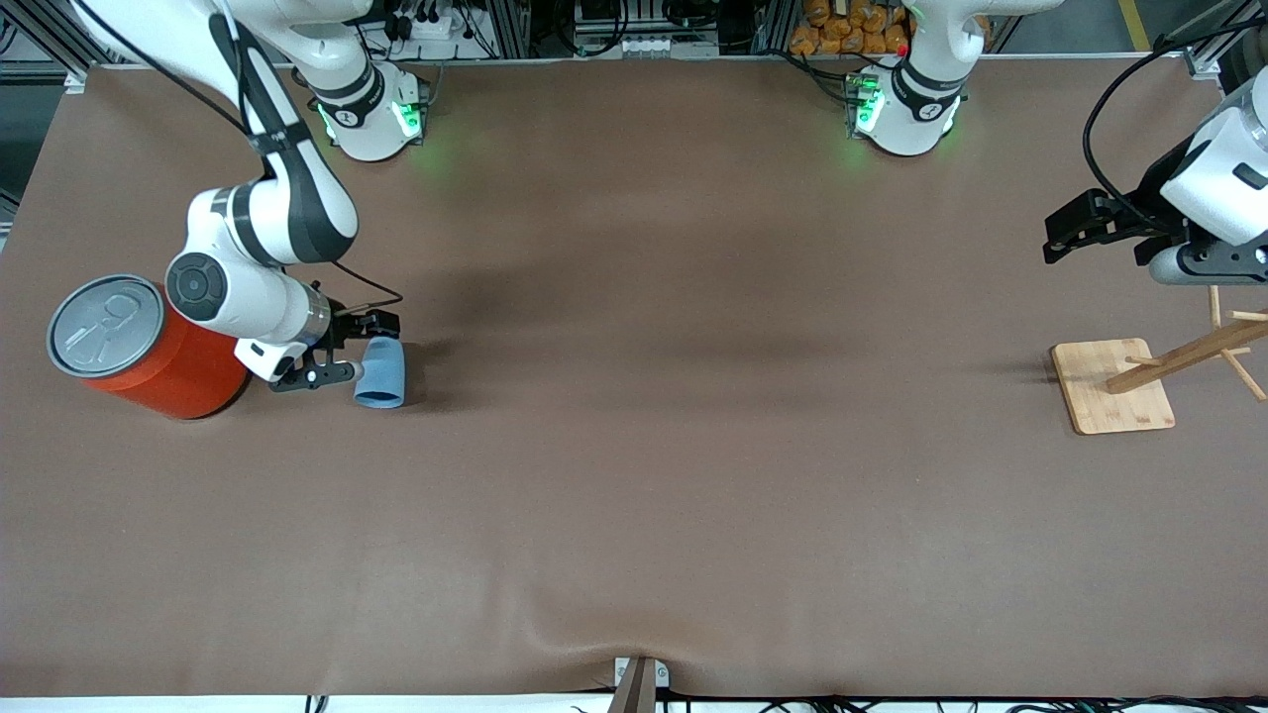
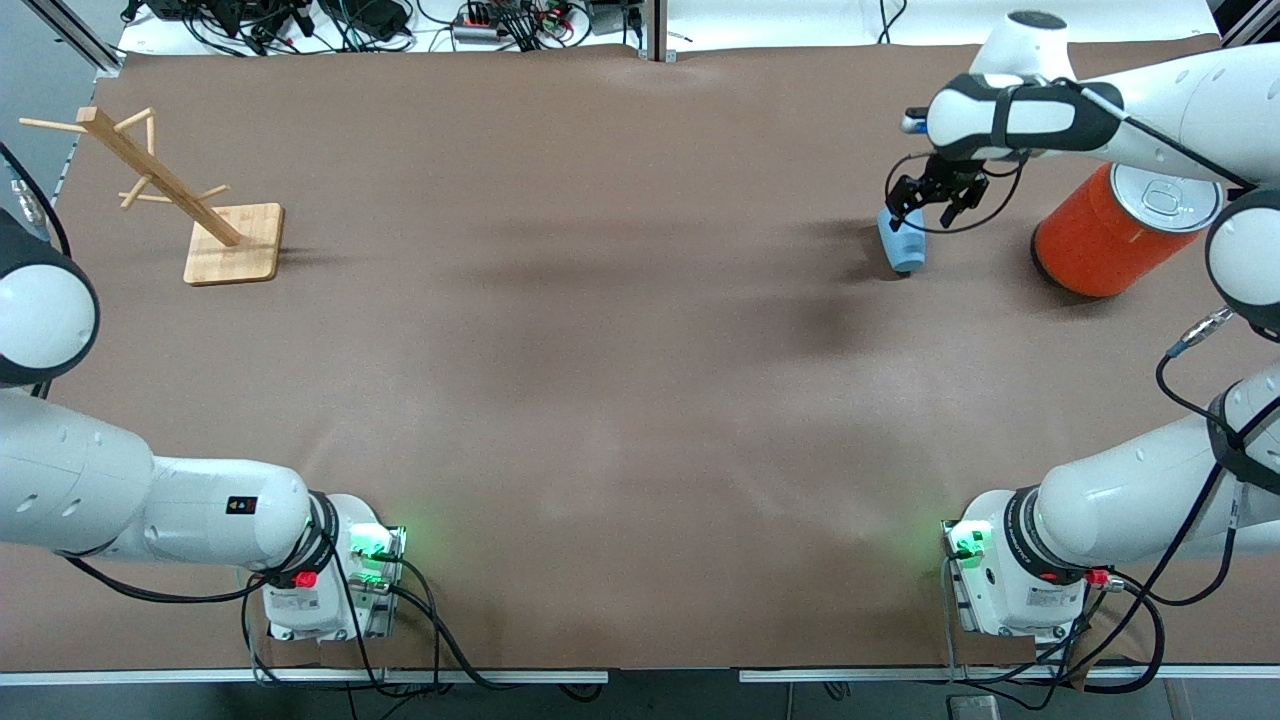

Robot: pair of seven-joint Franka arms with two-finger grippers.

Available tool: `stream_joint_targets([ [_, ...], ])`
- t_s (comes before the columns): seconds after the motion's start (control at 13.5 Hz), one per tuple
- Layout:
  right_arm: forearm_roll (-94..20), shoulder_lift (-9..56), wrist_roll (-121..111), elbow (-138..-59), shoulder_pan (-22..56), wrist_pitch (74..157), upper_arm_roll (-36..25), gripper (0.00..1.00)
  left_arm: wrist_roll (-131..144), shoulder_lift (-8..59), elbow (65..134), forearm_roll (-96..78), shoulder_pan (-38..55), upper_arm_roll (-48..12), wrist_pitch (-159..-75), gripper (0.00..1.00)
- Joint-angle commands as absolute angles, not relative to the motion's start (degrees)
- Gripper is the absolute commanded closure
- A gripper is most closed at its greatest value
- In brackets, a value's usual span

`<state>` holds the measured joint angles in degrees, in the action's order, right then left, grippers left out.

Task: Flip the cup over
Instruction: 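Close the right gripper around the blue cup's body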

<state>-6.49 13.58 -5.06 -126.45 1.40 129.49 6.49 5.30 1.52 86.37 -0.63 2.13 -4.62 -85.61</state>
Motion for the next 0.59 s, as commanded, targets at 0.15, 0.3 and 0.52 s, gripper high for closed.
stream_joint_targets([
  [0.15,-5.5,17.7,-6.4,-127.0,-0.2,136.7,6.9,0.00,4.7,0.3,87.3,0.1,1.9,-4.8,-86.1,0.00],
  [0.3,-5.6,19.5,-6.3,-127.0,-0.3,139.4,6.9,0.00,4.7,0.3,87.3,0.1,1.9,-4.8,-86.1,0.00],
  [0.52,-5.9,22.4,-6.2,-126.9,-0.2,143.5,6.9,0.00,4.7,0.3,87.3,0.1,1.9,-4.8,-86.1,0.00],
])
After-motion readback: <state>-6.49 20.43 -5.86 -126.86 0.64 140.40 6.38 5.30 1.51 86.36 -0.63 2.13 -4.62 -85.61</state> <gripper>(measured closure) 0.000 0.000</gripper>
